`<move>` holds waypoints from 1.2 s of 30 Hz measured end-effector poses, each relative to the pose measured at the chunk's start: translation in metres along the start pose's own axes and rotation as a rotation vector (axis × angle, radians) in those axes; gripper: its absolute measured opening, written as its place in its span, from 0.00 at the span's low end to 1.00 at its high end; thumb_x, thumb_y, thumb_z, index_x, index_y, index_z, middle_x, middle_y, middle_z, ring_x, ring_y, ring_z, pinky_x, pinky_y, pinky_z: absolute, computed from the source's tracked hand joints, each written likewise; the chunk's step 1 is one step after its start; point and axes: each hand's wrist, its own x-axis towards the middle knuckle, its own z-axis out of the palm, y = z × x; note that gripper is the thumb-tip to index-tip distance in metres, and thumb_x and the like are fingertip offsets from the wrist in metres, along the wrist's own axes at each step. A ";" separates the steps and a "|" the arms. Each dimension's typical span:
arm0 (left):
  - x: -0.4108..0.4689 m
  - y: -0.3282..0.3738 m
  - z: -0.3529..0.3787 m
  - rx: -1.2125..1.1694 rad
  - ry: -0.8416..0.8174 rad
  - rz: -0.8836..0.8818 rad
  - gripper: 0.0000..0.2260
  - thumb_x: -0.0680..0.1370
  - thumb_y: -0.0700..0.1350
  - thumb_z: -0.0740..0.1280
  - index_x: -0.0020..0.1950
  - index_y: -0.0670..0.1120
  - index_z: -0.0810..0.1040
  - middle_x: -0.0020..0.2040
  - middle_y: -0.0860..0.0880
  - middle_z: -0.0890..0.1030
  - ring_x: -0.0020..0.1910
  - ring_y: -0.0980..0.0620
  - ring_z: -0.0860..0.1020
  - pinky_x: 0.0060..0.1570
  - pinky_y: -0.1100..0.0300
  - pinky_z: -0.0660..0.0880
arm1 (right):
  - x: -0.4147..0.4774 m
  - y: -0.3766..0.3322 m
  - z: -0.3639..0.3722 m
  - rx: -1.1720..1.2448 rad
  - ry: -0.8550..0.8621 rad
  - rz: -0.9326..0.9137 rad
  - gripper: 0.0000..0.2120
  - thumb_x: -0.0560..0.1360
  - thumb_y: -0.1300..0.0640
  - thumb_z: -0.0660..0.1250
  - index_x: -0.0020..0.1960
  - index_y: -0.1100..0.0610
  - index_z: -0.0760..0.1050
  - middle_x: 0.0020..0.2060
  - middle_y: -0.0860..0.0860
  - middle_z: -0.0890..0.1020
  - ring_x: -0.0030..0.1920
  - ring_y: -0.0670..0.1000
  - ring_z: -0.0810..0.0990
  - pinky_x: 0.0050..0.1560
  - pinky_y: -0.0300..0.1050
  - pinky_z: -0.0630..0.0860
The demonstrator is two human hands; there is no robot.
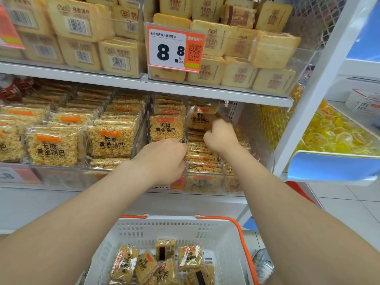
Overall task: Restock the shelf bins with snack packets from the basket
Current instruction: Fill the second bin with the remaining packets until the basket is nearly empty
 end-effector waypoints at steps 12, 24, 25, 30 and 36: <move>-0.038 0.016 -0.018 -0.098 0.168 -0.013 0.05 0.80 0.53 0.63 0.49 0.52 0.73 0.48 0.52 0.76 0.48 0.47 0.76 0.44 0.48 0.78 | -0.074 -0.021 -0.025 0.009 0.185 -0.391 0.13 0.76 0.59 0.59 0.48 0.53 0.83 0.40 0.49 0.84 0.38 0.51 0.82 0.42 0.52 0.82; -0.061 0.032 0.029 0.157 -0.642 0.040 0.18 0.83 0.58 0.61 0.64 0.48 0.80 0.59 0.46 0.82 0.57 0.43 0.82 0.52 0.49 0.80 | -0.150 0.011 0.028 -0.460 -0.619 -0.418 0.08 0.67 0.56 0.64 0.39 0.58 0.81 0.33 0.56 0.81 0.36 0.58 0.81 0.31 0.47 0.79; -0.061 0.032 0.034 0.175 -0.692 0.049 0.19 0.83 0.58 0.61 0.67 0.48 0.79 0.62 0.46 0.81 0.59 0.43 0.81 0.52 0.49 0.78 | -0.148 0.021 0.043 -0.515 -0.718 -0.375 0.12 0.67 0.56 0.64 0.44 0.58 0.84 0.38 0.55 0.85 0.41 0.57 0.84 0.34 0.47 0.81; -0.061 0.044 0.069 0.208 -0.798 0.115 0.18 0.85 0.52 0.61 0.72 0.47 0.75 0.59 0.51 0.77 0.51 0.46 0.75 0.49 0.53 0.73 | -0.150 0.065 0.109 -0.610 -0.874 -0.251 0.20 0.73 0.60 0.65 0.64 0.60 0.81 0.58 0.59 0.84 0.57 0.61 0.84 0.55 0.59 0.84; -0.062 0.060 0.104 0.276 -0.843 0.184 0.08 0.84 0.44 0.61 0.59 0.46 0.77 0.47 0.49 0.75 0.34 0.51 0.69 0.33 0.58 0.68 | -0.189 0.112 0.175 -0.528 -0.953 -0.097 0.19 0.78 0.66 0.60 0.66 0.57 0.77 0.63 0.57 0.79 0.59 0.59 0.80 0.61 0.55 0.80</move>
